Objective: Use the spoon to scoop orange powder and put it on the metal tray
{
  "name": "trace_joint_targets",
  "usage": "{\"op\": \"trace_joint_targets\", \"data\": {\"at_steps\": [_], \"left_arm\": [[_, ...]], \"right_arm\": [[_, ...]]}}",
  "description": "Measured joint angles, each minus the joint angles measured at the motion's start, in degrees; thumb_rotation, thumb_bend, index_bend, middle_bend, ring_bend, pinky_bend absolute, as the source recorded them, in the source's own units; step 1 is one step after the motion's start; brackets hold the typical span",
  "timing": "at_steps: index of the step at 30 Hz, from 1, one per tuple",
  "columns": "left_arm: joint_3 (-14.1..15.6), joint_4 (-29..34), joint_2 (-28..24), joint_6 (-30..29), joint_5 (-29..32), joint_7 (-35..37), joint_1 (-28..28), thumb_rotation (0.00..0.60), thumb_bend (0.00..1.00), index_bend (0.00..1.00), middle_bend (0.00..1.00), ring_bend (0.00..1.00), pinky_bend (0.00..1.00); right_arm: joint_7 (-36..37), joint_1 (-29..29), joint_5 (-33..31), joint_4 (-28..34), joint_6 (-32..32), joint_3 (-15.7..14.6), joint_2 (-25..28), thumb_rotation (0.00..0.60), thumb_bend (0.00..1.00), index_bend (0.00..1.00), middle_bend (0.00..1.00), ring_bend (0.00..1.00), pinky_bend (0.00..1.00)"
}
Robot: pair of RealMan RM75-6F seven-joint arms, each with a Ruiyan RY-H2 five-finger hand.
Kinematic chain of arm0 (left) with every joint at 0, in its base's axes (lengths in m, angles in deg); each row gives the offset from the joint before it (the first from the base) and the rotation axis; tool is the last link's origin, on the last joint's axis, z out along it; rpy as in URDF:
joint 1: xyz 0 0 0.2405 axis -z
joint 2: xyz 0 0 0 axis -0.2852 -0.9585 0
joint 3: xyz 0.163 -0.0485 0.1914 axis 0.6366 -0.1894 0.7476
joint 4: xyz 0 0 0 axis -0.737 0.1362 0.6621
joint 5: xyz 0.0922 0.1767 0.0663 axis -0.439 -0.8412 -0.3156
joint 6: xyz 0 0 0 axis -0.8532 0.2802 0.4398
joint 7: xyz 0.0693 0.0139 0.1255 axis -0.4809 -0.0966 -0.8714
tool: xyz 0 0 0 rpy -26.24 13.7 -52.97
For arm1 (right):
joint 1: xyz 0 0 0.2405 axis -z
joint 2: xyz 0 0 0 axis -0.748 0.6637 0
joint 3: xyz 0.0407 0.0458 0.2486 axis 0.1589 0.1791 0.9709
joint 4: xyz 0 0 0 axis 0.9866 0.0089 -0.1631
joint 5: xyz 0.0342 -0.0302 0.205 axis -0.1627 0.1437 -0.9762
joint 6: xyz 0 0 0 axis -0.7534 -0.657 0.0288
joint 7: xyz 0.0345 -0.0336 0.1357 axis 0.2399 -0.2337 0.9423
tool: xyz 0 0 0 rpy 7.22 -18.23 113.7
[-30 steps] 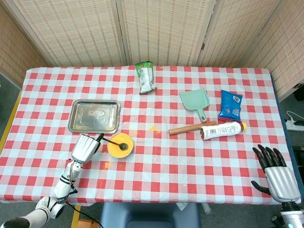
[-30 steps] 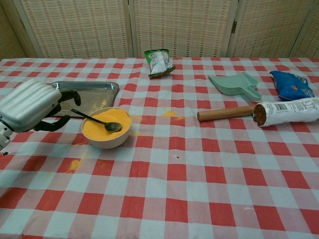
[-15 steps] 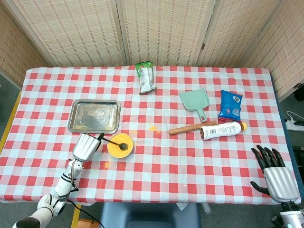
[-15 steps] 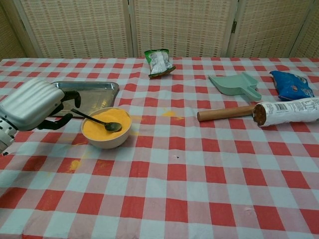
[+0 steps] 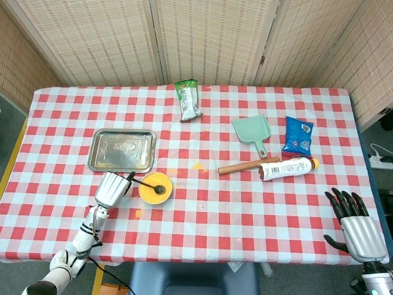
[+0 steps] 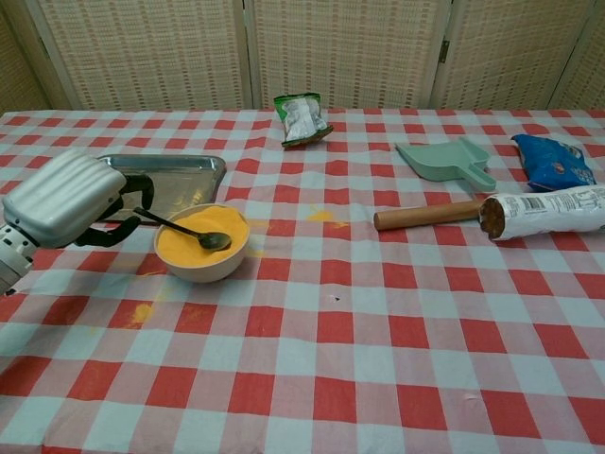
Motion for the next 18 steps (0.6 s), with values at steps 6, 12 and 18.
{"op": "trace_joint_targets", "data": {"at_steps": [6,12,18], "left_arm": [[0.0,-0.8,0.4,0.3,0.4,0.7,0.1,0.600,0.43,0.51,1.00,1.00,1.00],[0.2,-1.0,0.5,-0.3,0.5,1.1,0.1,0.600,0.43,0.52,1.00,1.00,1.00],[0.5,-0.7,0.4,-0.9,0.6,1.2,0.0,0.600,0.43,0.52,1.00,1.00,1.00]], "right_arm": [[0.0,0.0,0.0,0.0,0.0,0.0,0.0,0.600,0.08,0.00,0.00,0.00,0.00],[-0.1,0.0,-0.1,0.0,-0.1,0.0,0.0,0.600,0.08,0.00,0.00,0.00,0.00],[-0.3,0.0,-0.1,0.1,-0.1,0.0,0.0,0.600,0.08,0.00,0.00,0.00,0.00]]}}
